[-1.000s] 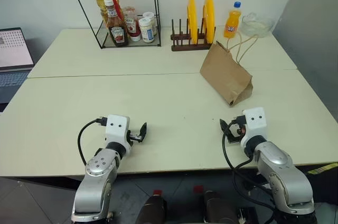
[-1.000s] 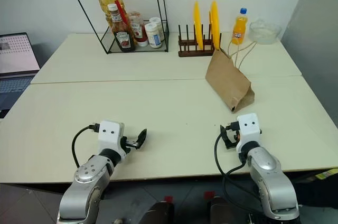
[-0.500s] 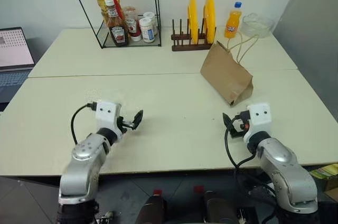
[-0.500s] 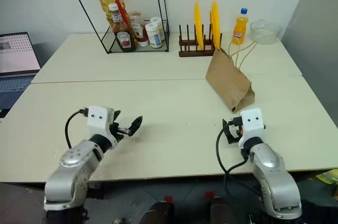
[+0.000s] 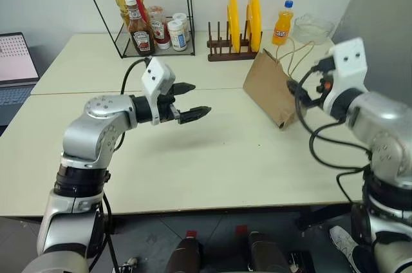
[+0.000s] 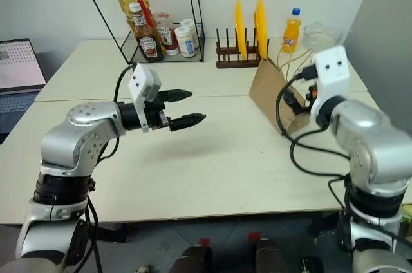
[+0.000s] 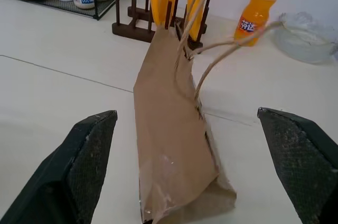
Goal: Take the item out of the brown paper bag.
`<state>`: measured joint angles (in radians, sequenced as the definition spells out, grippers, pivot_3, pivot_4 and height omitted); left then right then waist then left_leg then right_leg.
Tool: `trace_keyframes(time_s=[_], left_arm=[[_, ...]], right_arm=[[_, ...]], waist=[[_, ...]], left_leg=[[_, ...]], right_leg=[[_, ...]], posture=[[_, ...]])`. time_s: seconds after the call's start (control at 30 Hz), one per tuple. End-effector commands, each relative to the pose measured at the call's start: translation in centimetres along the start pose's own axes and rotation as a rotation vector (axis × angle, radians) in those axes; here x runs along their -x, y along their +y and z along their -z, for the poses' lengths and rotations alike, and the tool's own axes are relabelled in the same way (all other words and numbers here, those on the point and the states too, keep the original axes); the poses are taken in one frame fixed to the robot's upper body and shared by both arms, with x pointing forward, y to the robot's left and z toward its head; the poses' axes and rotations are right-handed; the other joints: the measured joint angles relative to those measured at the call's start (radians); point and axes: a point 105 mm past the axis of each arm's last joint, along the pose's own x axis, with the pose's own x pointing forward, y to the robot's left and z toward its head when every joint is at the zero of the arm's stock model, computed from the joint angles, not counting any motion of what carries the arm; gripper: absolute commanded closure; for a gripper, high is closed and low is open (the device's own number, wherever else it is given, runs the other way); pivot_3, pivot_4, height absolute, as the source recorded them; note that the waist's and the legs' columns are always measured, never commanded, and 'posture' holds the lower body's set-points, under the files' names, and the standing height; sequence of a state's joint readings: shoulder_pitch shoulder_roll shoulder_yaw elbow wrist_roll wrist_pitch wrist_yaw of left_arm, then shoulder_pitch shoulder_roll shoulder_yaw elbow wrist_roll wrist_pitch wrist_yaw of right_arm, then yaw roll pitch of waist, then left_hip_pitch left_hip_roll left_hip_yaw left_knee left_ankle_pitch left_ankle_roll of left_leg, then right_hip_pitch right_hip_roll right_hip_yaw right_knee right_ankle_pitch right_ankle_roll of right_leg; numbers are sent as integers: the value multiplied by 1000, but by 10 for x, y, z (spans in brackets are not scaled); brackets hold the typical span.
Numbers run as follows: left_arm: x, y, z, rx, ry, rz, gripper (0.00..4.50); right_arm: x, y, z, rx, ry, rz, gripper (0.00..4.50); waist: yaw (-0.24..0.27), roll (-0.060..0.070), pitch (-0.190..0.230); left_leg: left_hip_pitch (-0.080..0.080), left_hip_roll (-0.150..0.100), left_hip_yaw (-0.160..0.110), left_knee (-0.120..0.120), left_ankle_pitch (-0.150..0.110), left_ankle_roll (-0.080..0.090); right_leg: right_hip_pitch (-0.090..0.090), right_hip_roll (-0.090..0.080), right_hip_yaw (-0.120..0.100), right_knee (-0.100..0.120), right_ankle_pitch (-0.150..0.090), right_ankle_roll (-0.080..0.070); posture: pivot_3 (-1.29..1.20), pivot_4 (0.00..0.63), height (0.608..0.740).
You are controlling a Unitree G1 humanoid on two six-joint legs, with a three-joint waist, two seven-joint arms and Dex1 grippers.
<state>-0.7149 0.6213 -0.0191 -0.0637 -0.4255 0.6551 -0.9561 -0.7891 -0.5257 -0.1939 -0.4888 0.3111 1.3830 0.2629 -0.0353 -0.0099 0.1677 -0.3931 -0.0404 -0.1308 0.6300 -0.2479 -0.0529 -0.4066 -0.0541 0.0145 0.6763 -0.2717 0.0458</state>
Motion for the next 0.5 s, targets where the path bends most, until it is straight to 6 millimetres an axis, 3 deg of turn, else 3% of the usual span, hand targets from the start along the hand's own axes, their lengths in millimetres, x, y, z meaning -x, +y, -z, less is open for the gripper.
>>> trace_keyframes(time_s=[0.03,0.2,0.5], left_arm=[[-3,-1,-14,-62,-32,48,13],[-13,5,-35,-96,-109,53,13],[-16,7,-31,-88,-139,28,13]], right_arm=[[-4,-5,-5,-17,33,-27,0],[-30,-2,2,-78,109,-92,0],[-66,-17,-8,1,94,-24,0]], waist=[[1,0,0],[1,-1,0],[-14,0,0]], left_leg=[[0,0,0,0,0,0],[-1,0,0,1,0,0],[-3,0,1,1,0,0]], right_leg=[[0,0,0,0,0,0],[0,0,0,0,0,0],[-3,-1,1,1,0,0]], posture=[[0,150,740],[0,150,740],[0,150,740]])
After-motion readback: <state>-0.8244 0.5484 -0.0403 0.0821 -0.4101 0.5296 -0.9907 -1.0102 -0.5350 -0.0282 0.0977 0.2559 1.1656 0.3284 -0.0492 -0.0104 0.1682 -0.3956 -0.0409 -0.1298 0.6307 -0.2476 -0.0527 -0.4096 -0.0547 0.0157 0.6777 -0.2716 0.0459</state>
